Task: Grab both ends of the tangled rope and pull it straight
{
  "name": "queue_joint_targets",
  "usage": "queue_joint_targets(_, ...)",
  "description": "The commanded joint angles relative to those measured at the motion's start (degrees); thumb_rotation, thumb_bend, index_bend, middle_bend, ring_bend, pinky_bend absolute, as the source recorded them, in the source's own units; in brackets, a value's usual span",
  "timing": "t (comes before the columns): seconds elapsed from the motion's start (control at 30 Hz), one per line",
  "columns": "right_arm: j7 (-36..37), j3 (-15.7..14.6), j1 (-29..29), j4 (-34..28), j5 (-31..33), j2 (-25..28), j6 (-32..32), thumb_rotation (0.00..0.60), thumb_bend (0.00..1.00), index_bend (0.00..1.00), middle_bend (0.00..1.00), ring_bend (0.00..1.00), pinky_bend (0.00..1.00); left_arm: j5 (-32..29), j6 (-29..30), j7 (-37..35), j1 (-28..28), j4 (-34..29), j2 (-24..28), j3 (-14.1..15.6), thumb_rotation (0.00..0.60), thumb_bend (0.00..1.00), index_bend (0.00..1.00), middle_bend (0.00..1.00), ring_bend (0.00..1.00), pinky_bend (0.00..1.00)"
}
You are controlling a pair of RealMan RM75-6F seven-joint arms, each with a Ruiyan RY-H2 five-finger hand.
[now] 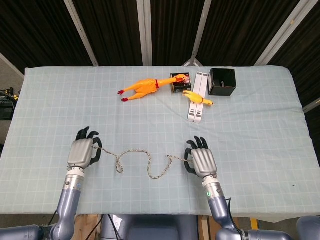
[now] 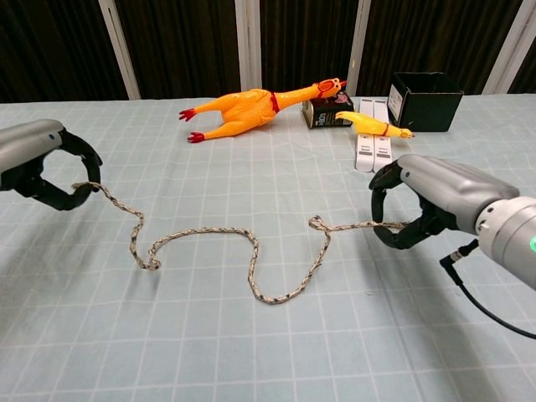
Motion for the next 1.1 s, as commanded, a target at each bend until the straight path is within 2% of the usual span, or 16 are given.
queue_joint_targets(0.03, 0.3, 1.07, -0.4, -0.26, 0.23, 2.99, 0.34, 0.6, 0.46, 0.65, 0.23, 0.0, 0.0, -0.23, -0.39, -2.38, 0.95, -2.09, 4.69, -1.35, 0.6, 0.66, 0.64, 0.21, 0.03, 0.01)
queue_joint_targets(0.37, 1.7, 2.33, -1.24, -0.21, 0.86, 9.44, 0.22, 0.6, 0.46, 0.65, 0.23, 0.0, 0.0, 0.62, -1.71, -9.06, 3.6, -5.28, 14.25, -1.66, 0.6, 0.66, 0.64, 0.21, 0.03, 0.01)
queue_joint_targets(0.57, 3.06, 1.94, -2.3, -0.21, 0.89, 12.68, 0.17, 0.6, 0.46, 0.65, 0.23, 0.0, 0.0, 2.17, -2.42, -13.53, 5.41, -6.27, 18.67, -0.94, 0.6, 0.66, 0.64, 0.21, 0.03, 0.01)
queue_joint_targets(1.1, 6.29, 0.39, -5.07, -0.64, 1.09, 16.81, 0.68, 0.6, 0.46, 0.65, 0.23, 0.0, 0.0, 5.84, -2.75, -20.62, 8.61, -8.1, 26.69, 0.71, 0.6, 0.66, 0.64, 0.21, 0.03, 0.01)
